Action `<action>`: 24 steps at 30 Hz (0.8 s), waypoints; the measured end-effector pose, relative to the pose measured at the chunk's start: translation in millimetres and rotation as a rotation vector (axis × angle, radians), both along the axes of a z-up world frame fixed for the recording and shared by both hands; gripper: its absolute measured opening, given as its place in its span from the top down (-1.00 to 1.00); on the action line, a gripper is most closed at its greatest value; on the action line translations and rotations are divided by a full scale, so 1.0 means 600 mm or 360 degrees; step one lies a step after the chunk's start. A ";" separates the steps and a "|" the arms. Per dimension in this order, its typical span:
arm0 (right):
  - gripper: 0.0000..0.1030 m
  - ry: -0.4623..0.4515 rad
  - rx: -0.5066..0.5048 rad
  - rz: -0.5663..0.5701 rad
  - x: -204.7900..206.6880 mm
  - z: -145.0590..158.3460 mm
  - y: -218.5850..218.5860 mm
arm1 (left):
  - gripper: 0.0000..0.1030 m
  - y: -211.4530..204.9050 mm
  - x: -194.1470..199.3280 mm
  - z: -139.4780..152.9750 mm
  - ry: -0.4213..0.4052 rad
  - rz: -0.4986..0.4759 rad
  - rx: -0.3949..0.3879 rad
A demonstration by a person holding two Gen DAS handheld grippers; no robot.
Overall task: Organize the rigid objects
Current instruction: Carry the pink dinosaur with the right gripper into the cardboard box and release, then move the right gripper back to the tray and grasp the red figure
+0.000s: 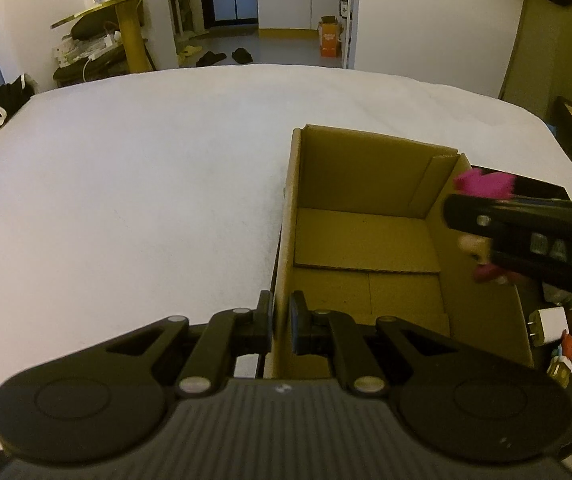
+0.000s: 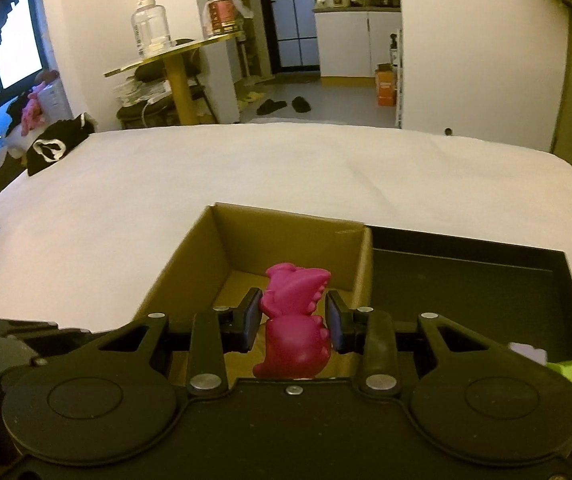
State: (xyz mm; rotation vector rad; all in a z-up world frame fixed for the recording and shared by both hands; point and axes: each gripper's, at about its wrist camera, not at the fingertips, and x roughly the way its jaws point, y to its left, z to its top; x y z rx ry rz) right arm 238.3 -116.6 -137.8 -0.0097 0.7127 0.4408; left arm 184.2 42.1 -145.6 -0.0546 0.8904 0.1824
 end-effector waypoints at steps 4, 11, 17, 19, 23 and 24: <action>0.00 0.0070 0.0037 -0.0037 0.014 -0.004 0.011 | 0.84 0.004 0.002 -0.002 0.0009 0.0012 -0.0032; -0.24 0.0091 0.0100 -0.0100 0.008 -0.002 -0.020 | 0.85 -0.002 0.000 0.000 -0.0004 0.0009 -0.0012; -0.31 0.0094 0.0092 -0.0212 -0.009 -0.002 -0.069 | 0.85 -0.009 -0.006 0.006 -0.0015 0.0004 0.0026; -0.31 0.0103 0.0098 -0.0256 -0.011 -0.004 -0.082 | 0.85 -0.010 -0.006 0.007 -0.0013 0.0005 0.0034; -0.31 0.0107 0.0082 -0.0318 -0.020 -0.011 -0.106 | 0.85 -0.015 -0.007 0.010 -0.0011 -0.0006 0.0070; -0.31 0.0112 0.0078 -0.0332 -0.023 -0.013 -0.112 | 0.85 -0.017 -0.007 0.011 -0.0010 -0.0010 0.0080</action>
